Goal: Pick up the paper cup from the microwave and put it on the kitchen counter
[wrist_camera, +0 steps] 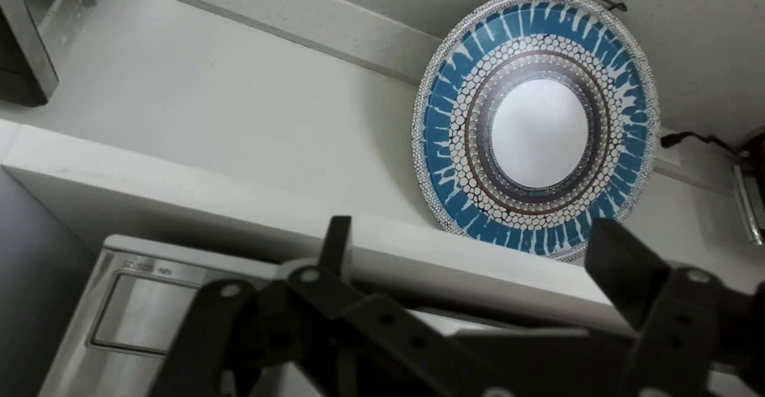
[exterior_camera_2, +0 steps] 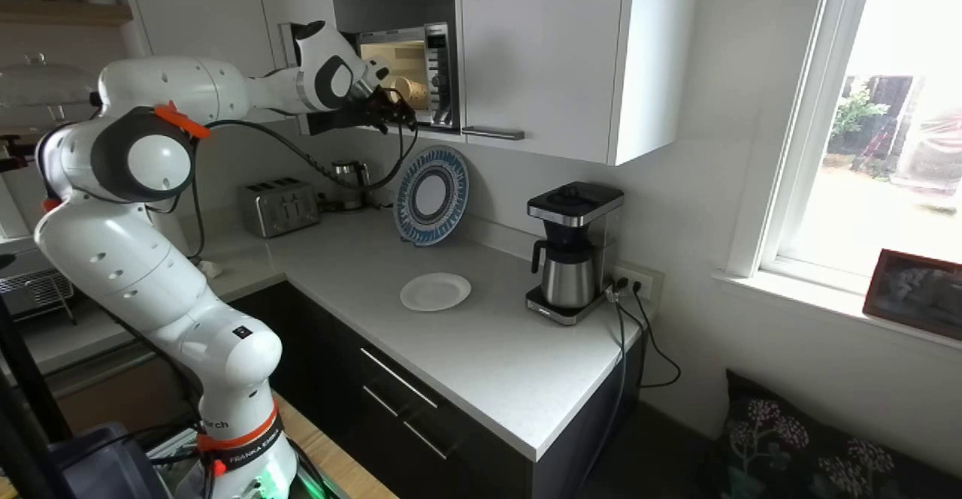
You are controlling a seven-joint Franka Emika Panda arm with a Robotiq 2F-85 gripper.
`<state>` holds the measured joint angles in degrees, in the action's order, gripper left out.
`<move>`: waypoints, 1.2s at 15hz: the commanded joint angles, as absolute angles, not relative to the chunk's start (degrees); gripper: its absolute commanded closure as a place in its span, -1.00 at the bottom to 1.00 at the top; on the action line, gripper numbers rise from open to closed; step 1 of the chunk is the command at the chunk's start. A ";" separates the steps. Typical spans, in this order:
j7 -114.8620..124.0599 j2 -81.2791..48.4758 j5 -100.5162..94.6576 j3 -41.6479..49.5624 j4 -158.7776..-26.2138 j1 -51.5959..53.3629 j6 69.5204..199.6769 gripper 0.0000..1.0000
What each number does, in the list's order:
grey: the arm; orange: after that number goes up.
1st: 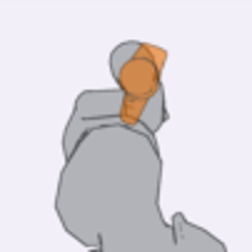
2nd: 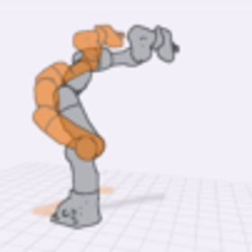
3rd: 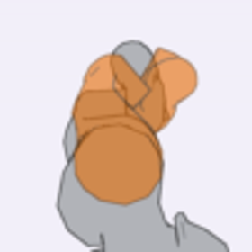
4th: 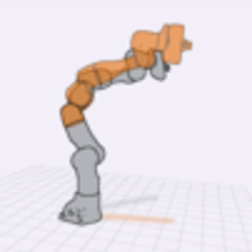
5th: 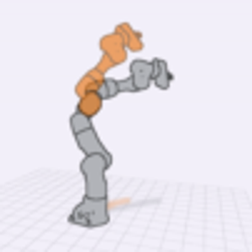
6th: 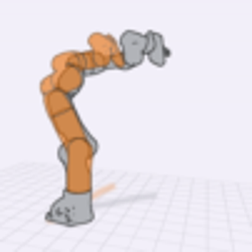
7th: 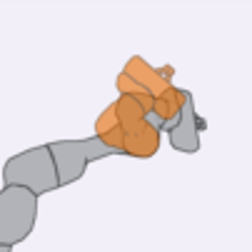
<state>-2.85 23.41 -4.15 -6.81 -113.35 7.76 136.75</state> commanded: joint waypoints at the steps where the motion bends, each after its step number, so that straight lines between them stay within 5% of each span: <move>1: -1.63 22.95 -4.29 -7.85 -112.44 7.34 136.41 -1.00; 6: -2.81 22.73 -9.99 -10.28 -112.19 6.49 133.37 -1.00; 18: 8.15 21.48 -27.25 -16.93 -110.47 -0.33 152.95 -1.00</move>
<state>2.61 22.99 -24.00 -14.78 -111.49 3.16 149.46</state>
